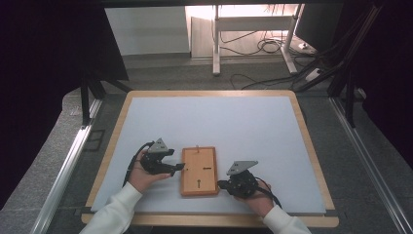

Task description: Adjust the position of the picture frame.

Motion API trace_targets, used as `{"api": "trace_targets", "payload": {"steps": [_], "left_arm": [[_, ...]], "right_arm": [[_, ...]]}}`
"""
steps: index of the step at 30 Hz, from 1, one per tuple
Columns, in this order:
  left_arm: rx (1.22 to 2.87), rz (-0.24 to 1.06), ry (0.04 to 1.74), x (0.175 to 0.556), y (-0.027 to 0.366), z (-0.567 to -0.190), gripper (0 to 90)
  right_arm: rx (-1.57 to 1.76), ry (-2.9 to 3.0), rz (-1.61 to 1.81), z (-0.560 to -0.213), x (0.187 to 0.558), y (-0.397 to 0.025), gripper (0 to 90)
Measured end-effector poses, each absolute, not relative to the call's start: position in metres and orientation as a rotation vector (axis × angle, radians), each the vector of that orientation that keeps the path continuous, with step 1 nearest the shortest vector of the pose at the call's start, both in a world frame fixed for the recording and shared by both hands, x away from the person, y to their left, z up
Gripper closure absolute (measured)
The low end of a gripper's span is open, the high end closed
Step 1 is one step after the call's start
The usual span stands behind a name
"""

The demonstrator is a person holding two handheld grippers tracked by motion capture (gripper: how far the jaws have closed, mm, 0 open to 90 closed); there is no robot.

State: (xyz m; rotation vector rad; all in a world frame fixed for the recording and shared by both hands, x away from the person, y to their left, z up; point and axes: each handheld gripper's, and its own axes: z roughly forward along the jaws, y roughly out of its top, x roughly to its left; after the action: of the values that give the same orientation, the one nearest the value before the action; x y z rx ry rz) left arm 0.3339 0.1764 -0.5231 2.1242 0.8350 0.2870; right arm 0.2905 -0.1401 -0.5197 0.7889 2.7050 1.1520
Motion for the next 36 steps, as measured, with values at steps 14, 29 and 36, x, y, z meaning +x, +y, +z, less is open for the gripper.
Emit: {"api": "trace_targets", "payload": {"steps": [14,29,36], "left_arm": [[2.123,0.297,0.83,0.334,0.178,-0.522,26.5],[2.127,0.326,0.822,0.333,0.179,-0.522,26.6],[2.127,0.333,0.824,0.333,0.18,-0.522,26.6]], "right_arm": [[0.699,2.685,1.151,-0.518,0.289,-0.137,90.0],[0.895,2.455,1.121,-0.507,0.307,-0.221,88.8],[0.915,2.453,1.112,-0.509,0.311,-0.225,87.5]]}}
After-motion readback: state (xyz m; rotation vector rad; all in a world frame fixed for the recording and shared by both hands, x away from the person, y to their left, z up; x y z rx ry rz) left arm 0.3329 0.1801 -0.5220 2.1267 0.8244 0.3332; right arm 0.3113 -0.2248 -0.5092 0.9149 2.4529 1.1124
